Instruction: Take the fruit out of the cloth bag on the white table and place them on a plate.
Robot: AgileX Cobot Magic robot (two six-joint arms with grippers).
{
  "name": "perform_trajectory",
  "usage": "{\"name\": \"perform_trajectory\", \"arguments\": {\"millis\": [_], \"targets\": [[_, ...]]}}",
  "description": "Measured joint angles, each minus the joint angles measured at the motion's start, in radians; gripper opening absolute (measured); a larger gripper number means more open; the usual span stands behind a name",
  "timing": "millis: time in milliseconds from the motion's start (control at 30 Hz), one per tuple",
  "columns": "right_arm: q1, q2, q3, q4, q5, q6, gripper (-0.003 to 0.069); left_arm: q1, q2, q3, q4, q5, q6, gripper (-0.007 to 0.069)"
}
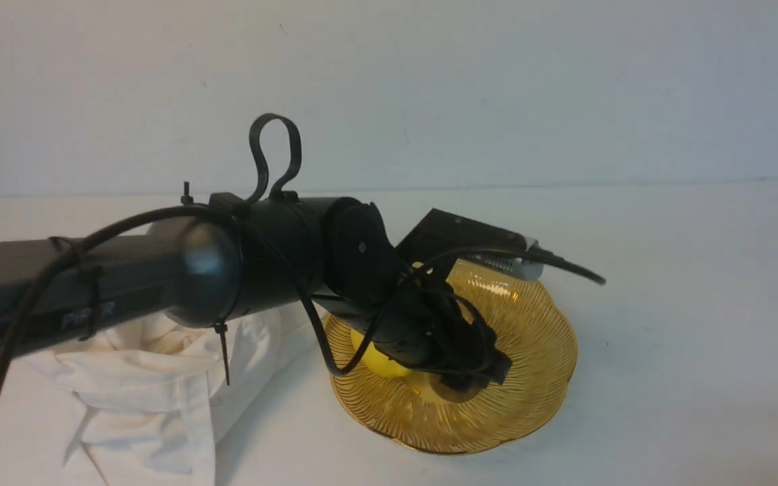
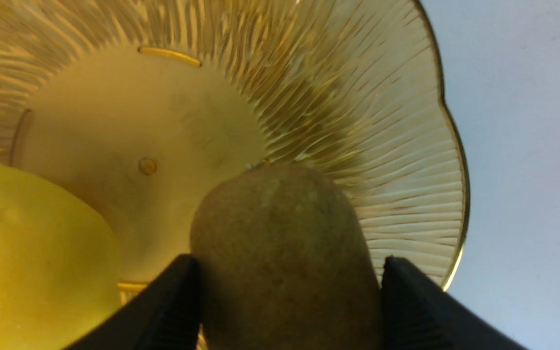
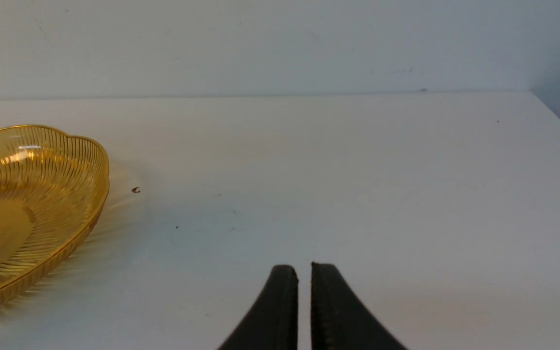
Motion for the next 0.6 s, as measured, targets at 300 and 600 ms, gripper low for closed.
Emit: {"name": "perform_trajectory", "arguments": {"millis": [300,600], "targets": [[0.000,0.000,0.000,0.000,0.000,0.000,0.0036,0.000,0.008,-0.019,0.016,0.002,0.000,0.0652],[0.000,0.000,0.000,0.000,0.000,0.000,0.0036,0.017,-0.080,-0.174,0.173,0.194,-0.069,0.0286]]}}
